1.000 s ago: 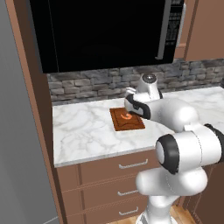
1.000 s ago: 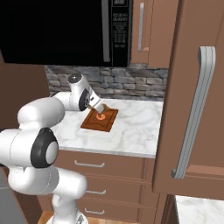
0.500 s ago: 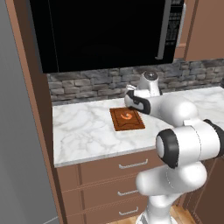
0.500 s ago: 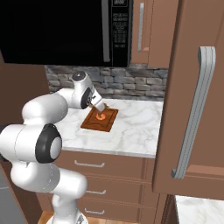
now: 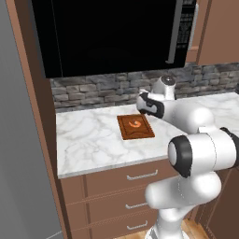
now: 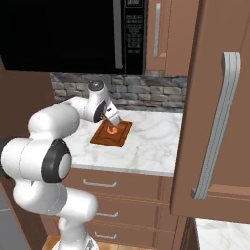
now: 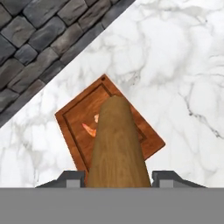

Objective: Open the cabinet, retrieve the rolling pin, and place it next to the meat on the cutting board to prepare for tenderizing.

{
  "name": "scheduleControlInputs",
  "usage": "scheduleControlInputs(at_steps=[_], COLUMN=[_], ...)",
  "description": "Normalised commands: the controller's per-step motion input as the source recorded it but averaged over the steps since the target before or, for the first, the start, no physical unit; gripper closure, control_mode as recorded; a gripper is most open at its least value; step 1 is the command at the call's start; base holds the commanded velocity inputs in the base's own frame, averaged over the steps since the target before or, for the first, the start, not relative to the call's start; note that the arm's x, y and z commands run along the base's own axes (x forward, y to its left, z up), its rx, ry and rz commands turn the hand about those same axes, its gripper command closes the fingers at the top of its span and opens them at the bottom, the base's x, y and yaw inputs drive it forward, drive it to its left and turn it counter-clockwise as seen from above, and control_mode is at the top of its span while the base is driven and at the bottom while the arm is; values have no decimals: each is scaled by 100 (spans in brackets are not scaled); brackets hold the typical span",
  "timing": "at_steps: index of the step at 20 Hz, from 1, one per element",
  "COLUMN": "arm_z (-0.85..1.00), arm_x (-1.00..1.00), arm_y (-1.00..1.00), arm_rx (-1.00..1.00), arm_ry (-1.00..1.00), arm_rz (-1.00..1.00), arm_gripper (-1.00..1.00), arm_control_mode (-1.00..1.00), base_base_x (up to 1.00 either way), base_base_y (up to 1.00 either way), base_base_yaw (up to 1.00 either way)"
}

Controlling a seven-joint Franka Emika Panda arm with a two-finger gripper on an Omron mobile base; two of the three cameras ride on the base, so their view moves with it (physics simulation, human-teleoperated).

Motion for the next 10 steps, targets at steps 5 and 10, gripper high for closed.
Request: scheduleControlInputs(at_steps=[5, 10], arm_z=[0, 0], arm_x=[0, 3], arm_y=[-18, -10], arm_rx=[8, 7], arm_ry=[0, 0], arm_rz=[0, 0], arm_gripper=[100, 100], arm_control_mode=[-100, -100], base_base_x=[0, 0], base_base_y=[0, 0], base_base_yaw=[0, 0])
